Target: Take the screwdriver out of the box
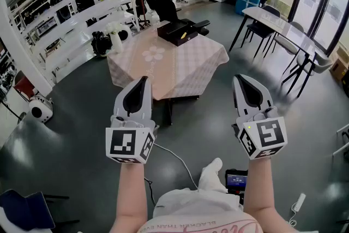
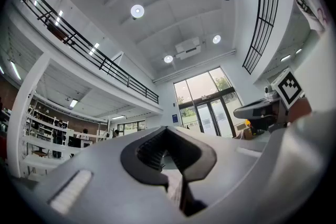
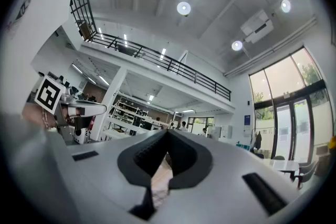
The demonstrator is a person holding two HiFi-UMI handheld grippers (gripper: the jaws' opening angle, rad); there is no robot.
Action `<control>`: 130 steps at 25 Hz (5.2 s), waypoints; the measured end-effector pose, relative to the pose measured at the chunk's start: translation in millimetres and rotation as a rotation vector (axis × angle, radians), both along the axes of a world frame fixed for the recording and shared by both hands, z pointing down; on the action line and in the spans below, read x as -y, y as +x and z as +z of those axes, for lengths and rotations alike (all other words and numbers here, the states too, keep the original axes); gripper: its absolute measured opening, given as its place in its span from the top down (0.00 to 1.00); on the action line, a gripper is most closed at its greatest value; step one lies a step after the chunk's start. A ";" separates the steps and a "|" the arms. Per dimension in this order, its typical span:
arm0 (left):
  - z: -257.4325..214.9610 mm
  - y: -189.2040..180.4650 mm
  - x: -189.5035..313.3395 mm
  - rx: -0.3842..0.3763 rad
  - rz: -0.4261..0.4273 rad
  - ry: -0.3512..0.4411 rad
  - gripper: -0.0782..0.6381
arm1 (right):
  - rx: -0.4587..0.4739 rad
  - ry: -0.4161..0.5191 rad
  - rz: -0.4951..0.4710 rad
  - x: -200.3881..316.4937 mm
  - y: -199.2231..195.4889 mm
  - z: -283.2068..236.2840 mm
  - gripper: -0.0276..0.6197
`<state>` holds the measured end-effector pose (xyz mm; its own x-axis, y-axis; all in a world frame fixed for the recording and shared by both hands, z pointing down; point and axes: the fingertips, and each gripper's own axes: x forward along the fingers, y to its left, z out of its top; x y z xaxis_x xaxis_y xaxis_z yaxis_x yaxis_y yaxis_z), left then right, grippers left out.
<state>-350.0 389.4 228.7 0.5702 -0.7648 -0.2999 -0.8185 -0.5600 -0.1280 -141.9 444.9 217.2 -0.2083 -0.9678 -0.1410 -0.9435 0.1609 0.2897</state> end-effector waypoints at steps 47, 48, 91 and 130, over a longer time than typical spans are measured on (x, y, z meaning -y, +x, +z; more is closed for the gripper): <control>14.8 221.8 296.9 0.073 -0.073 -0.068 0.88 | 0.068 -0.108 -0.105 311.4 212.3 39.2 0.95; 15.6 224.1 302.2 0.074 -0.071 -0.068 0.88 | 0.068 -0.109 -0.105 316.3 213.4 40.5 0.95; 61.8 279.0 680.6 0.054 -0.008 -0.233 0.75 | 0.032 -0.208 -0.092 676.0 272.6 72.2 0.95; 352.0 344.9 780.7 0.536 0.169 -1.060 0.62 | 0.054 -0.556 -0.219 798.8 300.8 232.4 0.95</control>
